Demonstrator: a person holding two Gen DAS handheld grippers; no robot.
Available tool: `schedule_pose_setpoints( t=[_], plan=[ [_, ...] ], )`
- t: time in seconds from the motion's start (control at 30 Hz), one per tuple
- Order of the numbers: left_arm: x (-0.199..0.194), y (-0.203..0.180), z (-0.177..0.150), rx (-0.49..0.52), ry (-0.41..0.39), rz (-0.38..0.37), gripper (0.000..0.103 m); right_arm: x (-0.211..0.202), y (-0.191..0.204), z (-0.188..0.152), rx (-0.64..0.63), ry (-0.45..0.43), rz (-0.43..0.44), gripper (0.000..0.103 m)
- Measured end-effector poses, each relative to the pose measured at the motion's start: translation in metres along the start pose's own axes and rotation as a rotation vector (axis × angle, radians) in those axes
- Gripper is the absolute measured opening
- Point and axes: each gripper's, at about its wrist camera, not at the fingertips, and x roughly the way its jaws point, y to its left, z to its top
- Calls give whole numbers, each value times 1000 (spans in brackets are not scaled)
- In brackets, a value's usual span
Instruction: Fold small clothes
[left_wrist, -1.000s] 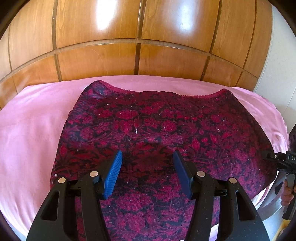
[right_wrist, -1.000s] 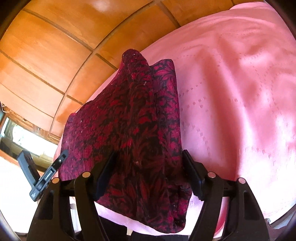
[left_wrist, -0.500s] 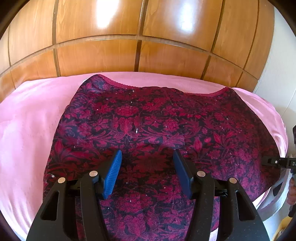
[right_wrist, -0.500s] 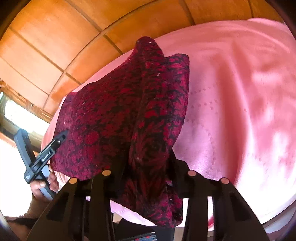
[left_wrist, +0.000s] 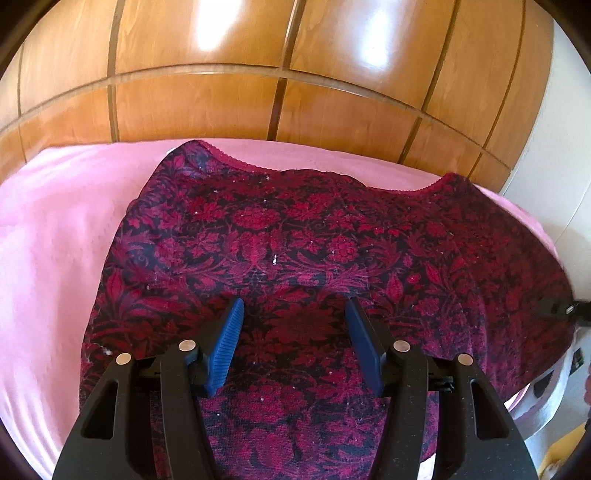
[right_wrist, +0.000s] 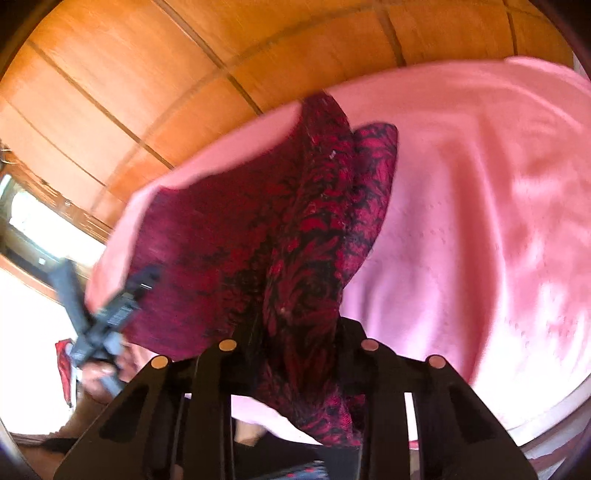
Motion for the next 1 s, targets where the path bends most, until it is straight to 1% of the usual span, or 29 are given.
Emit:
schedule_pose_setpoints(
  t=[0.13,0.2,0.23,0.33,0.4,0.53,0.63,0.7,0.73,0.8,0.87,0.93,0.97,1.0],
  plan=[
    [-2,9,1,-42,4,-53,51,-23,45,12,-60,-68,108,25],
    [-3,14,1,-69,6,-81,47,-24,76,17,-110,-88,157,25],
    [-3,18,1,-93,7,-106,46,-24,88,19,-130,-93,176,25],
    [-3,30,1,-148,14,-155,40,-11,127,26,-193,-95,222,24],
    [-3,37,0,-187,16,-207,39,3,147,27,-223,-79,252,23],
    [-8,49,-3,-236,17,-269,39,45,199,22,-312,-26,283,23],
    [-20,75,-4,-340,3,-355,39,65,221,12,-390,7,271,23],
    [-34,102,-9,-416,-24,-369,39,81,237,1,-453,22,248,23],
    [-40,115,-12,-453,-33,-376,39,85,238,-2,-477,26,237,23],
    [-57,145,-16,-538,-62,-433,39,96,249,-11,-533,32,212,23],
    [-72,160,-16,-572,-95,-484,39,109,261,-27,-612,25,174,23],
    [-84,164,-11,-566,-121,-521,43,120,273,-40,-679,22,138,23],
    [-90,161,-4,-546,-137,-539,52,126,280,-48,-721,14,114,23],
    [-91,161,5,-529,-138,-548,57,130,285,-54,-749,8,97,23]
  ],
)
